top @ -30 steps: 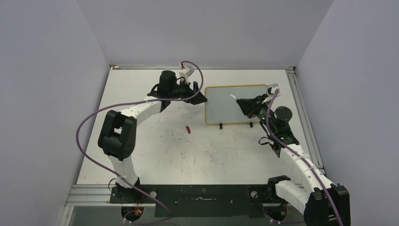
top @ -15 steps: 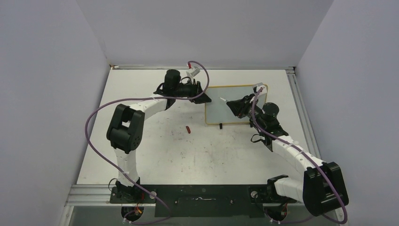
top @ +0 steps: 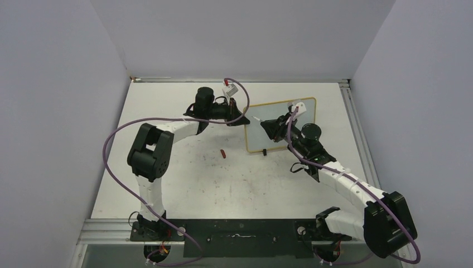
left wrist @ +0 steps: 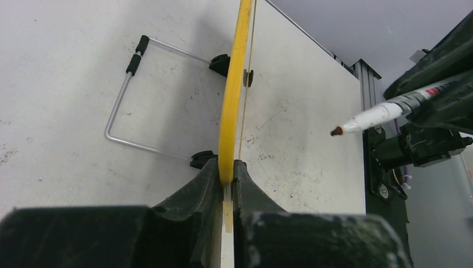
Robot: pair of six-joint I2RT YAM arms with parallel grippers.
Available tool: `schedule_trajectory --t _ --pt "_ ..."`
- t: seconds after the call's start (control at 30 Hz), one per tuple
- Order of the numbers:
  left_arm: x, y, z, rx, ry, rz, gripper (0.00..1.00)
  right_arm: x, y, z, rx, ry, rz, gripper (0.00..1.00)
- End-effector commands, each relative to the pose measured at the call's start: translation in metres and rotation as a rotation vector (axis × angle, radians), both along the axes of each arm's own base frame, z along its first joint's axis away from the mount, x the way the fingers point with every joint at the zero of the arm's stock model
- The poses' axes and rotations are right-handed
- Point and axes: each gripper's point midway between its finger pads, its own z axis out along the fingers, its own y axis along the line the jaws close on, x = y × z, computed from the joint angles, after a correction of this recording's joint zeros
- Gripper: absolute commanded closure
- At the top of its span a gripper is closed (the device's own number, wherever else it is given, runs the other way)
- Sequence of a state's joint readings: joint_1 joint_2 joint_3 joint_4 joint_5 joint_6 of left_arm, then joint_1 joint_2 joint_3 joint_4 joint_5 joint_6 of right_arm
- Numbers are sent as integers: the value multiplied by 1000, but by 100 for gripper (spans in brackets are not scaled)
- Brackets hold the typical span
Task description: Write a sentence on the whiteboard
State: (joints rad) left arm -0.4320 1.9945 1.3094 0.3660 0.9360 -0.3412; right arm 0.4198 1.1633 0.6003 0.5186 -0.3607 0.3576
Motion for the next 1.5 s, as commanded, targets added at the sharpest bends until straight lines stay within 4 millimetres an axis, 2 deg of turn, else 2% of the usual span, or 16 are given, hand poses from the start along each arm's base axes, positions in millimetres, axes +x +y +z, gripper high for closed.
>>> schedule_trajectory --t 0.0,0.17,0.37,0.7,1.47 --pt "-22 -2 -5 29 -24 -37 100 -4 -4 39 -1 -148 -78 95" --pt "-35 0 -13 67 -47 -36 100 -6 -9 36 -32 -167 -153 95" --pt "-42 -6 -17 91 -52 -61 100 -7 6 31 -63 -175 -137 95" --pt "-44 -7 -19 96 -45 -75 100 -1 17 26 -100 -186 -147 95" --pt "-45 -9 -19 93 -41 -92 100 17 21 28 -122 -229 -203 95"
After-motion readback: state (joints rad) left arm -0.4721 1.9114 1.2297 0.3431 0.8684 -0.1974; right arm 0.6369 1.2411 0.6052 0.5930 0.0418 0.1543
